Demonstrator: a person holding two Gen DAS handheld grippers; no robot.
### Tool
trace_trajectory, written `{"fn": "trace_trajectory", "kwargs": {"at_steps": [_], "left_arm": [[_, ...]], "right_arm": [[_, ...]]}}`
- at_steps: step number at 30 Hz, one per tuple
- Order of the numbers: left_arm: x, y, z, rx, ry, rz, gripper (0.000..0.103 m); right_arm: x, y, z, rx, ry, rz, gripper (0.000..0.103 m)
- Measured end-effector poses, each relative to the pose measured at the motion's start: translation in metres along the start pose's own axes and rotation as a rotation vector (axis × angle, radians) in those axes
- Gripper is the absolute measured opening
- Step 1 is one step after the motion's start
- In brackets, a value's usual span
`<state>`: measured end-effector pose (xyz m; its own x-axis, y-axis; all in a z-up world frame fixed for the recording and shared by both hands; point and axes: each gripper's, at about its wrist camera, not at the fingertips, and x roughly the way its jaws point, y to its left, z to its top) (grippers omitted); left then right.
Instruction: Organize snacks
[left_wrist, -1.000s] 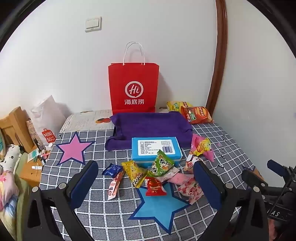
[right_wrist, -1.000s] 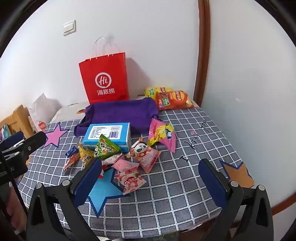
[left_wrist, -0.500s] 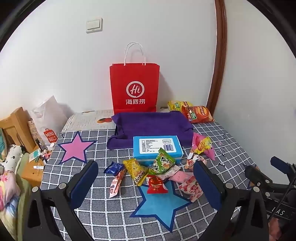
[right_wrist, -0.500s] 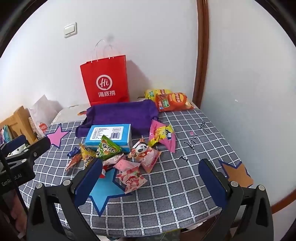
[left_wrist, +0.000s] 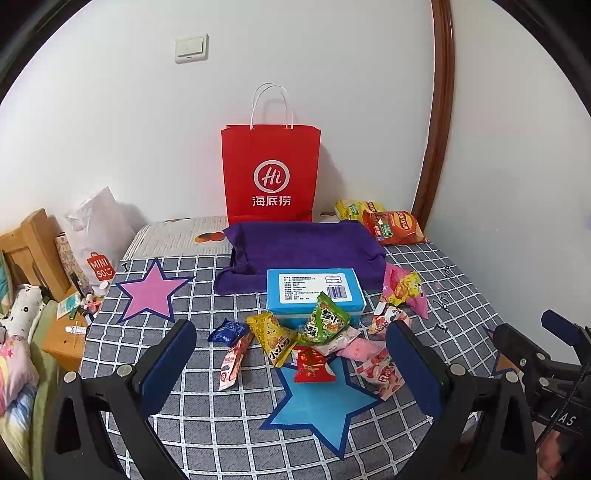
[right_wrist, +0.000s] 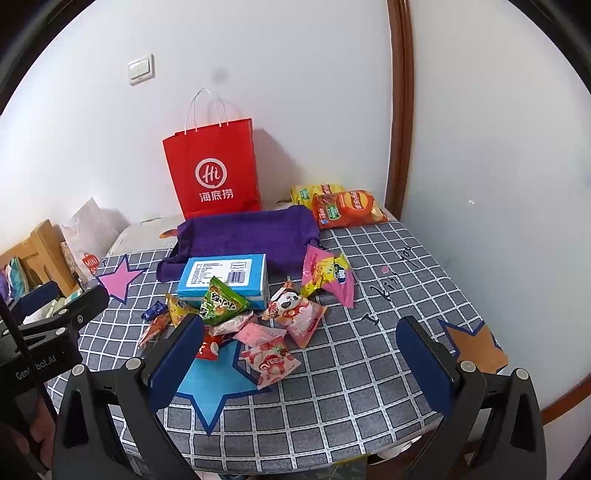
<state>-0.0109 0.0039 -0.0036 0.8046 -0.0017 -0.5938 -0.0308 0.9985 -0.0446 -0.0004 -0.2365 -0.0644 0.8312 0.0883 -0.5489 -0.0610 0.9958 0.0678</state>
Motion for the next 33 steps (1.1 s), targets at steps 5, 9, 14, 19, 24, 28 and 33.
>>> {"fn": "trace_trajectory", "kwargs": {"at_steps": [5, 9, 14, 19, 24, 28, 33], "left_arm": [[-0.0009, -0.001, -0.0004, 0.001, -0.001, -0.003, 0.103], [-0.0017, -0.0014, -0.0003, 0.0, -0.003, -0.002, 0.103], [-0.0023, -0.0017, -0.0001, 0.0, -0.002, -0.003, 0.103], [-0.0031, -0.0013, -0.0004, -0.001, -0.001, -0.003, 0.103], [-0.0035, 0.0, -0.0007, -0.003, -0.003, -0.003, 0.103], [-0.0035, 0.0, -0.0009, -0.003, -0.003, -0.003, 0.103], [-0.0039, 0.0004, -0.0016, -0.003, -0.003, -0.002, 0.103]], "right_arm": [[0.0006, -0.0002, -0.0007, 0.0, 0.0, -0.004, 0.102], [-0.0012, -0.0008, -0.0022, 0.006, -0.004, -0.003, 0.102], [-0.0024, -0.0003, -0.003, 0.005, -0.009, -0.003, 0.102], [-0.0034, -0.0004, -0.0027, 0.007, -0.01, -0.003, 0.102], [-0.0043, -0.0014, -0.0032, 0.008, -0.009, -0.003, 0.102], [-0.0048, -0.0003, -0.0023, 0.008, -0.012, -0.002, 0.102], [-0.0051, -0.0002, -0.0028, 0.006, -0.013, -0.001, 0.102]]}}
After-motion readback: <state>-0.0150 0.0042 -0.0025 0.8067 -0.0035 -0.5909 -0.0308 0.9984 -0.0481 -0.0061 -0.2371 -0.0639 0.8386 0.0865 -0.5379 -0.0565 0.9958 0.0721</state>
